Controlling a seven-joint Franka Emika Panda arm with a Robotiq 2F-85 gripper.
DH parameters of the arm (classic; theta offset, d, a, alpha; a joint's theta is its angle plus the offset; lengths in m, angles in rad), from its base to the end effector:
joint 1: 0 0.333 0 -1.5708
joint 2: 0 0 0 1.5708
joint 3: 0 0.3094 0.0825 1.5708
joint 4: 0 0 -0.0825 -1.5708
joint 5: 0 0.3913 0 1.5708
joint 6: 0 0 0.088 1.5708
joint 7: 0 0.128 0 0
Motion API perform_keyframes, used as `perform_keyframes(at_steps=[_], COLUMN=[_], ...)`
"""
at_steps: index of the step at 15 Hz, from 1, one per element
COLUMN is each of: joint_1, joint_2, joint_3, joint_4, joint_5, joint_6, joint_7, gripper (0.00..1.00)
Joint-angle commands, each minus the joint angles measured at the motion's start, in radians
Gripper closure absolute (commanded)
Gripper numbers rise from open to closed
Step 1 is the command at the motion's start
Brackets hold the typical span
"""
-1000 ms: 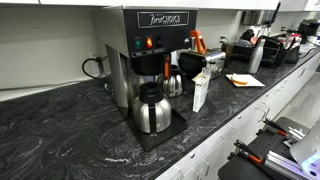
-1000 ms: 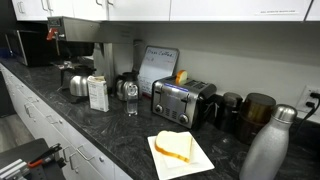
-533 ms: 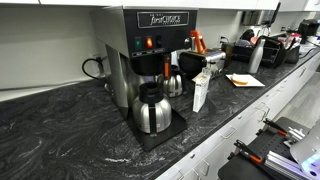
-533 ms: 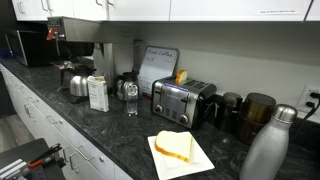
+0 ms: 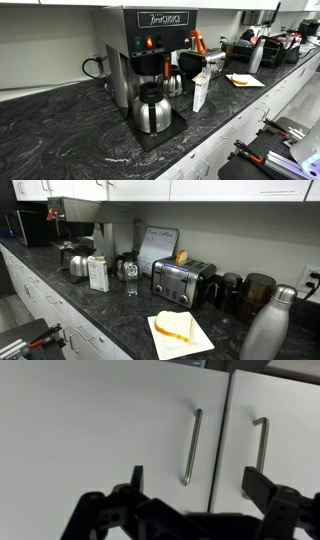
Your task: Open one of the overhead cabinets
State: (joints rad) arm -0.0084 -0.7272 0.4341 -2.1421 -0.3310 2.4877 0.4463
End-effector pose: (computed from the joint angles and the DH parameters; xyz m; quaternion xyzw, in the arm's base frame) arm 0.3466 0.2398 0.7426 0.8362 0.0819 0.5371 0.0748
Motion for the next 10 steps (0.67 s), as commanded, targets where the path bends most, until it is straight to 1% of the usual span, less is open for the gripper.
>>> perform_keyframes(at_steps=[1,2,5,8,10], joint_1=[-0.057,-0.071,-0.079,-0.062,-0.064], joint_2=[-0.003,-0.004,0.005,0.008,0.011], joint_3=[0.012,0.011,0.001,0.001,0.008], joint_4=[-0.020,-0.031,-0.055,-0.072,-0.083], joint_5=[-0.008,-0.009,0.020,0.058,0.085], joint_6=[0.051,0.071,0.158,0.240,0.276], joint_7=[0.011,0.021,0.037,0.032,0.023], gripper=[0.00,0.00,0.00,0.00,0.00])
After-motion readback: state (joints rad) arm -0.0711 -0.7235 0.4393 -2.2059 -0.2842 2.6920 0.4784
